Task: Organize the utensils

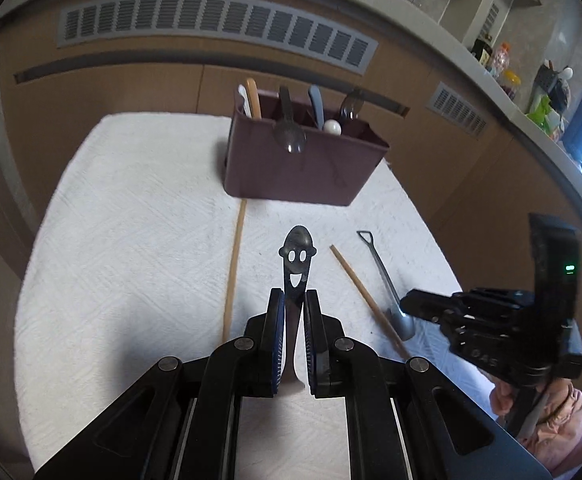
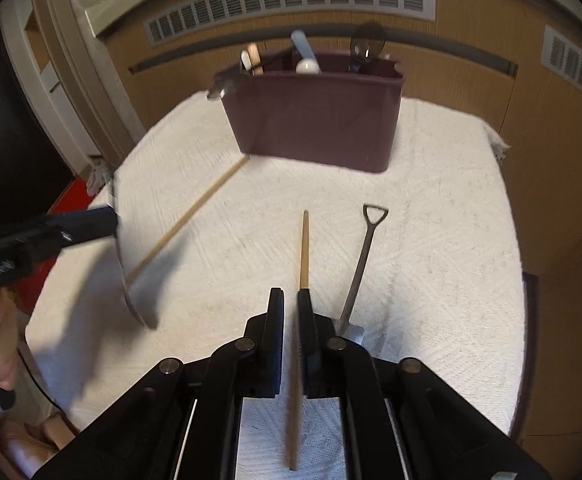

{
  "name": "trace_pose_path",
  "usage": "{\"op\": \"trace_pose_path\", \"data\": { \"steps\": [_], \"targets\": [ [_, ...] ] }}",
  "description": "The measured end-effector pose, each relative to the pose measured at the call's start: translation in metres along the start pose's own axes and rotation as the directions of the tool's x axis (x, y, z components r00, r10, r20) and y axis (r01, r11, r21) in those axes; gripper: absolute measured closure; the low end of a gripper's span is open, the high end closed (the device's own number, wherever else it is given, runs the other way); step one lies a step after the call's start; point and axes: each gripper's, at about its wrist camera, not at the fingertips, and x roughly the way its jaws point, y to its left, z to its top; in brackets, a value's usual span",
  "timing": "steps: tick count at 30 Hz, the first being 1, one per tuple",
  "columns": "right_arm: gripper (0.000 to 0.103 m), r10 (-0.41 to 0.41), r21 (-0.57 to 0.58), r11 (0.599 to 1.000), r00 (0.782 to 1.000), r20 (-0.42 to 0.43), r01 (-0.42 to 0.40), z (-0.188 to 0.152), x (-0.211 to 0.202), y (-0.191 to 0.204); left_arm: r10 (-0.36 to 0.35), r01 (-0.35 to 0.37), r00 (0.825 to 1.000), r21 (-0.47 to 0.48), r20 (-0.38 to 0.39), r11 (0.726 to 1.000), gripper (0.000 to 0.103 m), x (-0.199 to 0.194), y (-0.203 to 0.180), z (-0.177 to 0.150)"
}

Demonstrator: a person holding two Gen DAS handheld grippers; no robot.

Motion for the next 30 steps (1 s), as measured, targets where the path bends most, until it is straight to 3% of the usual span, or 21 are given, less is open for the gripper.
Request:
{"op": "trace_pose_path", "data": {
  "steps": [3,7,10,12,16,18,22,24,28,30],
  "targets": [
    [0.079,-0.002,0.003,1.0,0.998,-0.06,0.002,0.0,0.018,-0.002,-0.006,0.006,0.999,0.0,0.031,1.0,0.093,-0.007,0.0,0.003],
    [0.078,-0.062,-0.036,0.998,0.995,-0.08,0.06,0.003,0.039,0.006,-0.009,0.009,0.999,-0.005,0.041,1.0,0.093,-0.006,0.001,0.005],
    [0.098,-0.125,-0.058,0.991,0.988,-0.088,0.12,0.007,0.052,0.01,-0.007,0.007,1.0,-0.016,0.029,1.0,0.093,-0.003,0.002,0.003],
    [0.098,-0.115,-0.063,0.992,0.989,-0.099,0.109,0.008,0.049,0.012,0.011,-0.011,1.0,-0.022,0.009,1.0,0.093,0.001,0.005,0.002],
    [0.098,-0.073,-0.038,0.997,0.997,-0.028,0.072,0.01,0.021,0.011,0.045,-0.05,0.995,-0.059,-0.091,0.997,0.091,0.022,0.018,0.0],
    [0.098,-0.045,-0.005,0.999,0.999,0.001,0.045,0.012,0.007,0.005,0.052,-0.065,0.984,-0.074,-0.169,0.995,0.091,0.041,0.025,0.001],
    [0.098,0.008,0.042,0.999,0.999,0.046,-0.01,0.012,-0.015,-0.003,0.086,-0.117,0.96,-0.105,-0.266,0.987,0.071,0.074,0.036,0.007],
    [0.098,0.019,0.045,0.999,0.998,0.058,-0.021,0.011,-0.02,-0.004,0.117,-0.152,0.948,-0.099,-0.294,0.983,0.066,0.089,0.039,0.014],
    [0.098,0.037,0.054,0.998,0.997,0.071,-0.041,0.009,-0.021,-0.002,0.176,-0.208,0.918,-0.052,-0.354,0.977,0.065,0.119,0.036,0.028],
    [0.098,0.035,0.058,0.998,0.996,0.078,-0.04,0.009,-0.022,-0.003,0.19,-0.206,0.918,-0.009,-0.348,0.978,0.066,0.128,0.028,0.029]
  ]
}}
